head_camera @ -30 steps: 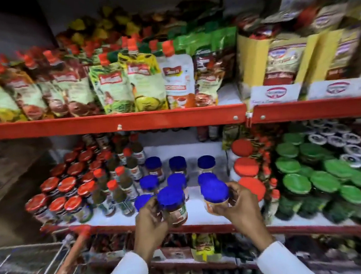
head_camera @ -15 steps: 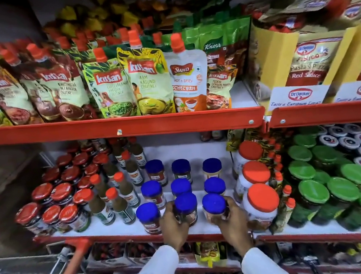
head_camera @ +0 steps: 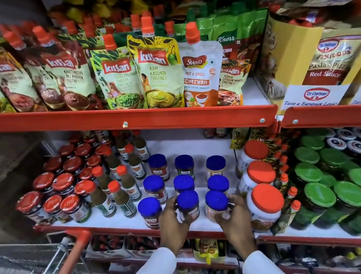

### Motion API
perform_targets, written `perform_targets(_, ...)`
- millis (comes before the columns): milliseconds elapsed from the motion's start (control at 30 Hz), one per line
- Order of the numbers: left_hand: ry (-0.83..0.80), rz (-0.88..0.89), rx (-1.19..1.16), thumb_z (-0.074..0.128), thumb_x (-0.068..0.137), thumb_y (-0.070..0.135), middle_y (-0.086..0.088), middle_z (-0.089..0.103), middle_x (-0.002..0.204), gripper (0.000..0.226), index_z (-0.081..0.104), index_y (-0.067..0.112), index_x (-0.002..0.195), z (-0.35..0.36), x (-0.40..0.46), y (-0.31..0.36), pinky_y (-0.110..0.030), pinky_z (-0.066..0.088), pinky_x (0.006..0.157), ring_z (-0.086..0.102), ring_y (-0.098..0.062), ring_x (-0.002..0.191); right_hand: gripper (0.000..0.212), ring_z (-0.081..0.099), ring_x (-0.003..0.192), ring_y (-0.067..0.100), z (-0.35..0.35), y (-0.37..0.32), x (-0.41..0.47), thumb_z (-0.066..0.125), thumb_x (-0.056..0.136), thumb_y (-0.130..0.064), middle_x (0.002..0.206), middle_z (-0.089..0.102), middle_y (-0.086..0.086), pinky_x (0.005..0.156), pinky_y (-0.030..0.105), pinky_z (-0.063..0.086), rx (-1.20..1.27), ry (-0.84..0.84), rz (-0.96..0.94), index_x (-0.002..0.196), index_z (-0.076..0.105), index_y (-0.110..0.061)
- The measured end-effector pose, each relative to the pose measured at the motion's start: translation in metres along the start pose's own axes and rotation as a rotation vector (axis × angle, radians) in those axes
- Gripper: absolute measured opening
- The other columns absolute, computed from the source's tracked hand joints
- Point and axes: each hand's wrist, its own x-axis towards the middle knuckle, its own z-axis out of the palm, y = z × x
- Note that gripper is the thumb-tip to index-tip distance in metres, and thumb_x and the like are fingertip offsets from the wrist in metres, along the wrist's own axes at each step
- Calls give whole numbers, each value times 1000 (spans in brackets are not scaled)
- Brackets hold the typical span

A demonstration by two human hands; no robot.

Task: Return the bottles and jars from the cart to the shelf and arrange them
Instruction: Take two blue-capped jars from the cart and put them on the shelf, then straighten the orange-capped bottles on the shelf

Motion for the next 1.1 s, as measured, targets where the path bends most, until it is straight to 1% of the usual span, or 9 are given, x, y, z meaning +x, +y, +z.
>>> perform_targets(67,18,35,12,82,71,10,8,61,125,71,50,20,134,-10,-10,8,-33,49,100,58,-14,116,58,56,110,27,-6,-11,-12,77,71,-11,120,55,7,87,37,51,-142,19,-61,120,46,-19)
perform_targets(167,84,145,82,79,76,27,6,53,142,75,42,24,141,-30,-23,23,-40,47,106,52,-15,128,63,48,123,25,-13,-36,-23,70,80,-24,134,48,6,95,39,50,-332,77,-313,133,37,-18)
perform_targets(300,209,374,309,67,84,40,4,40,154,71,36,25,146,-68,-37,46,-34,40,110,40,-15,139,70,19,148,27,-8,-72,-20,59,87,-26,157,29,8,118,45,28,-509,39,-614,147,25,-13)
perform_targets(400,318,507,558,60,88,40,-2,34,158,67,35,20,147,-101,-43,50,-40,30,118,30,-21,146,77,6,149,34,8,-92,-14,59,83,-22,161,17,12,118,55,20,-658,-11,-728,150,21,-13)
perform_targets(533,362,453,769,49,89,51,0,20,163,70,28,22,151,-148,-49,32,-43,19,122,17,-21,151,82,-2,149,37,42,-120,-18,60,83,-25,162,7,14,118,59,13,-685,-107,-770,151,15,-15)
perform_targets(667,397,356,853,59,82,46,-2,35,158,68,41,22,143,-194,-43,6,-47,34,115,33,-27,145,76,4,149,34,73,-138,-34,59,84,-26,162,12,11,119,56,16,-614,-154,-772,150,21,-16)
perform_targets(800,353,287,827,61,81,44,-5,44,151,67,44,19,142,-232,-17,-14,-45,40,111,42,-29,137,66,24,145,25,103,-155,-37,56,87,-27,156,31,4,119,40,24,-491,-234,-697,147,29,-20)
perform_targets(967,265,277,730,61,85,37,-5,53,141,61,46,16,139,-261,25,-31,-39,47,102,50,-28,128,47,58,112,28,153,-183,-35,57,87,-38,124,63,6,90,42,53,-364,-290,-553,131,52,-23)
perform_targets(1100,160,264,634,58,85,35,-7,60,128,50,50,19,131,-273,53,-42,-39,54,88,59,-31,115,28,67,83,23,193,-193,-28,62,74,-39,91,70,2,65,33,56,-373,-298,-445,98,63,-25)
